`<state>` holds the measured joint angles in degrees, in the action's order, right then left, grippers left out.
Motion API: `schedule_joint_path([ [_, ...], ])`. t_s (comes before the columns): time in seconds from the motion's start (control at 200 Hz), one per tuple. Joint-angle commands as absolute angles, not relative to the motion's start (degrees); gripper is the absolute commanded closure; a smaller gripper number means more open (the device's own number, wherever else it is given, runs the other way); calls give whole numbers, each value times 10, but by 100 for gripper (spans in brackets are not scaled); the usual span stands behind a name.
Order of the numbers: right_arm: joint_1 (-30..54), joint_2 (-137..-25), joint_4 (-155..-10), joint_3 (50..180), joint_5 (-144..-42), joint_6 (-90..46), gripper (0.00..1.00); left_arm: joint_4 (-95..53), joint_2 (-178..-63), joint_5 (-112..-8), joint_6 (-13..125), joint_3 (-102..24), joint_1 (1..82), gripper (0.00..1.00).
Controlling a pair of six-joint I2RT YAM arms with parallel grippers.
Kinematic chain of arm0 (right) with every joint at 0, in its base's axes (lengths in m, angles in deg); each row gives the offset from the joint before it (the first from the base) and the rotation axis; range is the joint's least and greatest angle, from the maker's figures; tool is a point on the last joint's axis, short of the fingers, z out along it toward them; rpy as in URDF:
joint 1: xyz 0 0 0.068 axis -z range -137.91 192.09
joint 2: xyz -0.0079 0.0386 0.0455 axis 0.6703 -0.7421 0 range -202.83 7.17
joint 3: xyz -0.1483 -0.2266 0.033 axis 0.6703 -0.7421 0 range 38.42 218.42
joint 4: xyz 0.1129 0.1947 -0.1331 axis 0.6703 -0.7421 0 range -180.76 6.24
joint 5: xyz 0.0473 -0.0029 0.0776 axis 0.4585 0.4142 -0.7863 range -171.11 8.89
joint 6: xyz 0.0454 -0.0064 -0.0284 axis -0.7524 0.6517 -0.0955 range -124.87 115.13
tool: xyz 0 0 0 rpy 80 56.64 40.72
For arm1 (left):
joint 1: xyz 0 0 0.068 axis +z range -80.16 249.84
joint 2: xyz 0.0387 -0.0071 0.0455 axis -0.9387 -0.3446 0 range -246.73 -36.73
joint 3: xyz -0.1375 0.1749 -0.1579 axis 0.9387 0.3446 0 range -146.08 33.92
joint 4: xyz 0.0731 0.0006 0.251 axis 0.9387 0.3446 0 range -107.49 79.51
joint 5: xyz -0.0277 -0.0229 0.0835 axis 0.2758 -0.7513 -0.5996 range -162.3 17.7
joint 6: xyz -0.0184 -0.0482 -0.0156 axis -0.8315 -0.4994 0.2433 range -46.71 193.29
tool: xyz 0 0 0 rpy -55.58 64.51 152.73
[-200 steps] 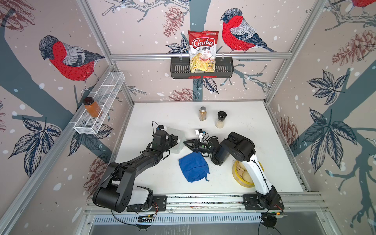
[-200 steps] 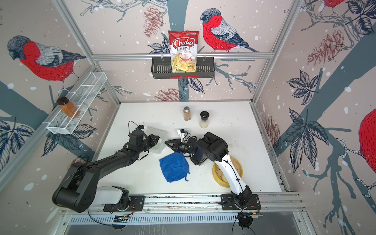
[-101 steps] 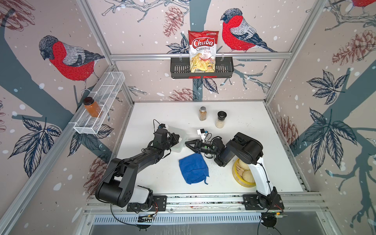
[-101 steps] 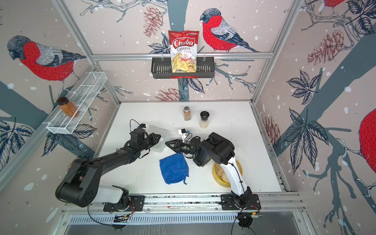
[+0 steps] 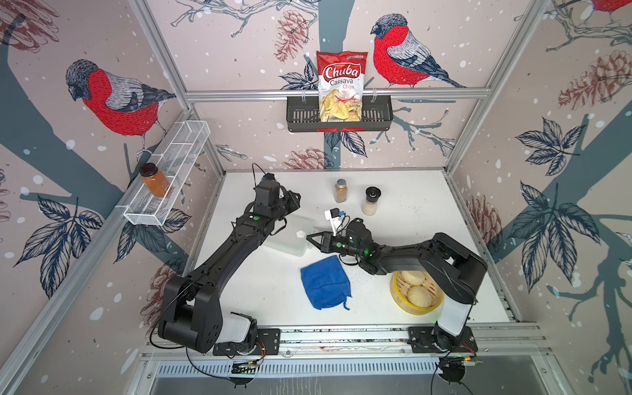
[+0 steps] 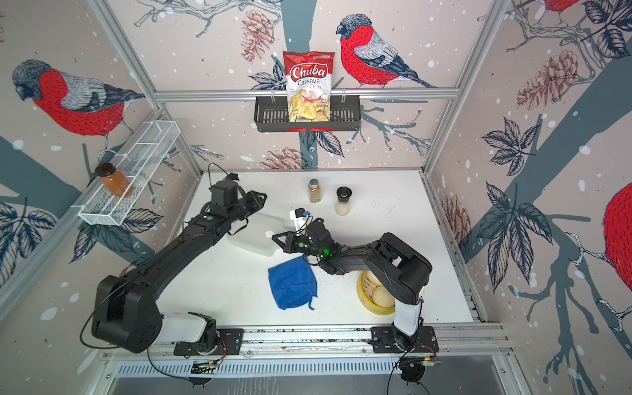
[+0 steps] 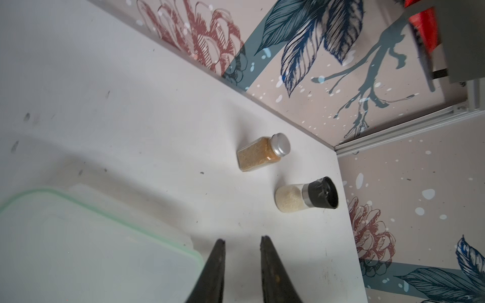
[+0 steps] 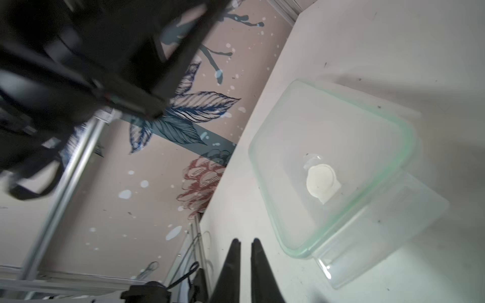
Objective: Wipe the insides of the lunch boxes
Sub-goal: Adjust the lunch box at the center of the board.
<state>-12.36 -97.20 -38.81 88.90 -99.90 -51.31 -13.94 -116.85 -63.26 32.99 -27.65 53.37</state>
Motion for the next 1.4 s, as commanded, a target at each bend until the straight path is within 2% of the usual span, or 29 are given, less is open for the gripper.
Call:
schedule_joint_path([
  [0.0, -148, -980, -621, 937, -899, -404, 100, -128, -1214, -664, 366, -334, 551, 73],
  [0.165, -201, -1048, -726, 1027, -850, -378, 100, -108, -1362, -601, 346, -435, 613, 78],
  [0.33, -229, -1098, -769, 1085, -841, -371, 100, -88, -1444, -600, 364, -505, 618, 78],
  [0.505, -207, -1120, -772, 1107, -846, -376, 100, -41, -1516, -594, 394, -549, 617, 79],
  [0.755, -154, -1123, -760, 1134, -865, -365, 100, 72, -1562, -675, 473, -611, 622, 81],
  [1.146, -63, -1204, -842, 1288, -934, -313, 100, 123, -1453, -722, 466, -481, 655, 82],
  [1.391, -52, -1246, -873, 1366, -940, -298, 100, 118, -1363, -686, 443, -364, 655, 82],
])
